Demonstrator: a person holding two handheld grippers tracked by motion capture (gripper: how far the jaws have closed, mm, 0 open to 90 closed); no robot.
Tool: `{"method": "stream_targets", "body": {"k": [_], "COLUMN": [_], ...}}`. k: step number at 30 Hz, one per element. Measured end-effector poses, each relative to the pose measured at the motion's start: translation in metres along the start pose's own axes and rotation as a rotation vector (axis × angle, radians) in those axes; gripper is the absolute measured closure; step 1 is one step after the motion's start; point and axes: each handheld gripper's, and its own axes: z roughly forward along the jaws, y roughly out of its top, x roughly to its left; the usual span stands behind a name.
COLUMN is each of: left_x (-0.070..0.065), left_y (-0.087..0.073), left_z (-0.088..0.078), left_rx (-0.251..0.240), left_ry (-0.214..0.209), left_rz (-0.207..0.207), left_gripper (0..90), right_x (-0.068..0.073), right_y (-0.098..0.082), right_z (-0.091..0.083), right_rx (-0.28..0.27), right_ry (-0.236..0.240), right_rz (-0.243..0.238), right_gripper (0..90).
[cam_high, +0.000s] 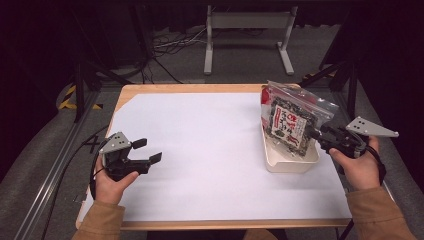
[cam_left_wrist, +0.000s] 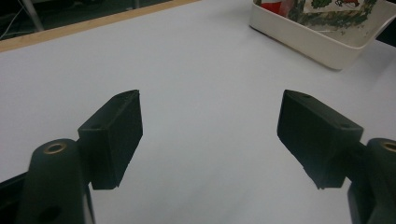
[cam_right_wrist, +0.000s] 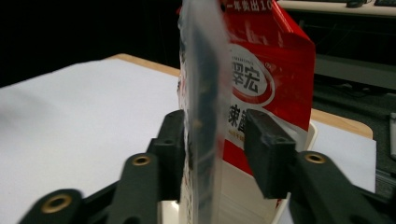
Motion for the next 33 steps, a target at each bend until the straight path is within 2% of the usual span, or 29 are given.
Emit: {"method": "stream_targets", "body": {"k": [3,4,5,7,12,15,18,21,24,30,33], "left_x": [-0.003,-0.003,-0.005,-0.006,-0.011,-0.013,-0.014,-0.015,-0.015,-0.016,-0.017], "left_y": [-0.001,-0.001,-0.001,-0.001,-0.002,-0.003,-0.005,-0.007,-0.009,-0.014,-0.018], "left_z": [-0.005,-0.007,-0.008,-0.011,-0.018,-0.022,-0.025,-0.026,-0.026,-0.027,-0.027], "left_rx": [-0.003,-0.005,-0.011,-0.015,-0.014,-0.015,-0.014,-0.013,-0.013,-0.018,-0.027], "left_ry": [-0.006,-0.007,-0.011,-0.013,-0.016,-0.013,-0.015,-0.023,-0.025,-0.042,-0.044], "left_rz": [-0.003,0.01,0.0,0.01,0.015,0.034,0.033,0.032,0.031,0.035,0.041], "left_gripper": [22.9,22.9,22.8,22.8,22.8,22.7,22.7,22.6,22.6,21.7,21.6], "right_x": [0.004,0.006,0.008,0.013,0.025,0.032,0.041,0.052,0.06,0.078,0.085], "right_y": [0.001,0.001,0.001,0.002,-0.003,-0.007,-0.009,-0.011,-0.013,-0.016,-0.019], "right_z": [-0.007,-0.01,-0.011,-0.017,-0.028,-0.032,-0.037,-0.04,-0.039,-0.028,-0.018], "right_rx": [-0.033,-0.035,-0.031,-0.024,0.006,0.012,0.004,0.011,0.009,-0.002,-0.002], "right_ry": [-0.018,-0.021,-0.021,-0.031,-0.064,-0.07,-0.067,-0.033,0.0,0.099,0.151], "right_rz": [0.003,0.004,0.005,-0.01,-0.027,-0.044,-0.038,-0.027,-0.037,-0.082,-0.086], "right_gripper": [41.7,38.9,37.4,34.9,33.1,33.8,34.6,35.1,35.1,33.9,33.3]}}
